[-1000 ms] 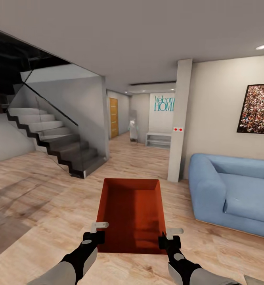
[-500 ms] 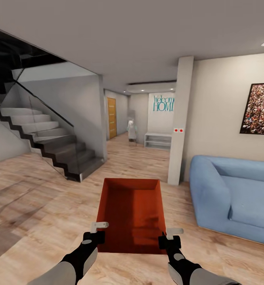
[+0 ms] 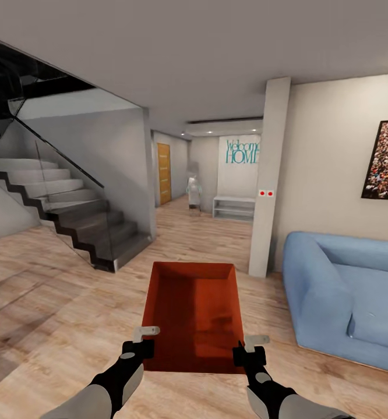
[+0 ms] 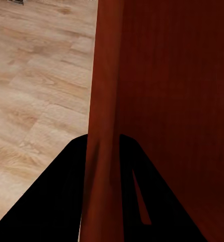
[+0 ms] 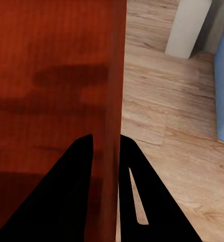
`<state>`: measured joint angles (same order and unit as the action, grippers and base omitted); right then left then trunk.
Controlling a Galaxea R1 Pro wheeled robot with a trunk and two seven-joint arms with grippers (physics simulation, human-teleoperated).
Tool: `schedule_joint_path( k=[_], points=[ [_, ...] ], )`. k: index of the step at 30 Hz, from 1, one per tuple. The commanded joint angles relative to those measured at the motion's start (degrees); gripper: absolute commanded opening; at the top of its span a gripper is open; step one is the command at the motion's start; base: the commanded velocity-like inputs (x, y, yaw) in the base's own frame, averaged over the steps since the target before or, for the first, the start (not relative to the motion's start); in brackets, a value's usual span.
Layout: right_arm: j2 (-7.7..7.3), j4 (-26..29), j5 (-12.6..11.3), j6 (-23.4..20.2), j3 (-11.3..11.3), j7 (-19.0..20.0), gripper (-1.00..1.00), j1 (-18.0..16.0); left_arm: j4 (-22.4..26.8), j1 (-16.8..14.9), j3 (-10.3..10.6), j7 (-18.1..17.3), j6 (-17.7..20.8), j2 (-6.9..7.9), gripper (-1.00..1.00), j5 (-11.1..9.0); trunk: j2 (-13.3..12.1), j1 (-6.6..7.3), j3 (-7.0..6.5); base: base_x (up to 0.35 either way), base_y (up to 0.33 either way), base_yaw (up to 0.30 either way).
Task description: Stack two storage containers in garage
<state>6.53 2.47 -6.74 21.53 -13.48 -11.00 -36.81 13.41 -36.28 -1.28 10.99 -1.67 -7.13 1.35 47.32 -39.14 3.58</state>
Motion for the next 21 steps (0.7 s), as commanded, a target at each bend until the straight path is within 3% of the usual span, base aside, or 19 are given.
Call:
schedule_joint_path(
  k=[1, 21],
  points=[
    [0.00, 0.16, 0.53, 1.15, 3.02, -0.02, -1.00, -0.10, -0.14, -0.02, -1.09, 3.40, -0.17, 0.01, -1.00, 0.32, 0.06, -0.04, 0.09, 0.322, 0.000, 0.000],
    [-0.03, 0.16, 1.25, 1.15, 3.02, 0.02, -1.00, -0.08, -0.14, -0.02, -1.09, 3.41, -0.16, 0.01, -1.00, 0.32, 0.06, -0.04, 0.09, 0.322, 0.000, 0.000]
  ],
)
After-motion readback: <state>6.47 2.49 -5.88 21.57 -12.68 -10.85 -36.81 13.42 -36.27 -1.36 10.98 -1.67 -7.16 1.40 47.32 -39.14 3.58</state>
